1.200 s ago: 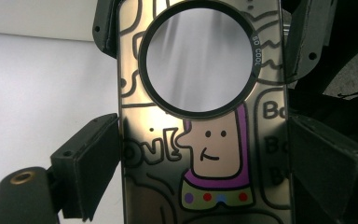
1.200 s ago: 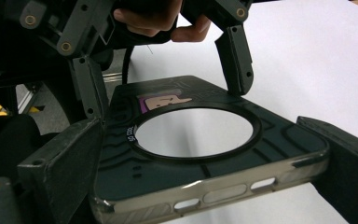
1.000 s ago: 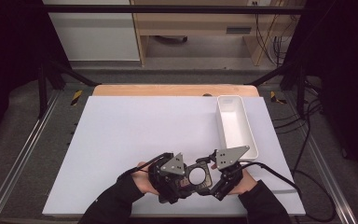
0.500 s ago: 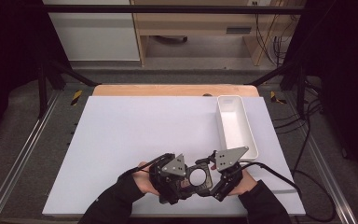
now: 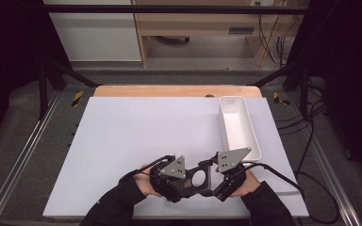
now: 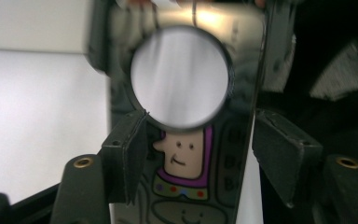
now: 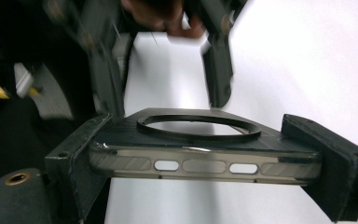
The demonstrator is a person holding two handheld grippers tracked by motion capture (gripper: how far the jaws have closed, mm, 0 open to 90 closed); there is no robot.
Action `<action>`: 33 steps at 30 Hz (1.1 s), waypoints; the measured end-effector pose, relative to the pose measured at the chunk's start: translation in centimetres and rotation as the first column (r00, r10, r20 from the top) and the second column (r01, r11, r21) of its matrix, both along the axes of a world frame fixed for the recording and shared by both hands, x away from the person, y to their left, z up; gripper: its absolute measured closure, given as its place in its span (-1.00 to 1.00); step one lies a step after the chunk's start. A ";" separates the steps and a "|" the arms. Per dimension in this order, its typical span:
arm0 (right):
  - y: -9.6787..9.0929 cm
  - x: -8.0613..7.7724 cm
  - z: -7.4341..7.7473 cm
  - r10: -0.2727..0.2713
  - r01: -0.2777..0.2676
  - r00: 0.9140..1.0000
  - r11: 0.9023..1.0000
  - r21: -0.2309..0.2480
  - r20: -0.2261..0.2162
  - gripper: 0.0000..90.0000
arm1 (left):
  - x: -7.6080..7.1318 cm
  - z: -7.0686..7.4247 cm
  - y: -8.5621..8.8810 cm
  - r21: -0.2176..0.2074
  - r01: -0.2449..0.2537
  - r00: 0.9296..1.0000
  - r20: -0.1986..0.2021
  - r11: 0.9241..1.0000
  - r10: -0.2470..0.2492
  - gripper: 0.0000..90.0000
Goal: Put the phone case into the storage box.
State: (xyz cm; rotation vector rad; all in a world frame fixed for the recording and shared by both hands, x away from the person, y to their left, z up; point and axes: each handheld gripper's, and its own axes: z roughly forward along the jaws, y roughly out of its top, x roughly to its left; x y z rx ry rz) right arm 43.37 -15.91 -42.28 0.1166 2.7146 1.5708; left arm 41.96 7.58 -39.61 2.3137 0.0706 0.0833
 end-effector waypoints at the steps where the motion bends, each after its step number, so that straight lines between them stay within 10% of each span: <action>1: 0.0 0.0 -0.1 0.008 -0.008 1.000 1.000 0.012 -0.017 -0.72 | 0.1 0.1 0.2 -0.007 -0.007 1.000 -0.003 1.000 0.007 -0.28; 15: -0.7 0.1 1.0 -0.028 0.028 1.000 0.998 0.055 -0.002 -0.72 | 0.4 0.6 2.7 -0.077 -0.094 0.995 -0.023 0.993 0.092 -0.65; 33: -1.9 0.2 3.3 -0.053 0.052 0.998 0.997 0.049 0.014 -0.72 | 0.2 -0.6 5.8 -0.116 -0.239 0.971 -0.021 0.964 0.239 -0.96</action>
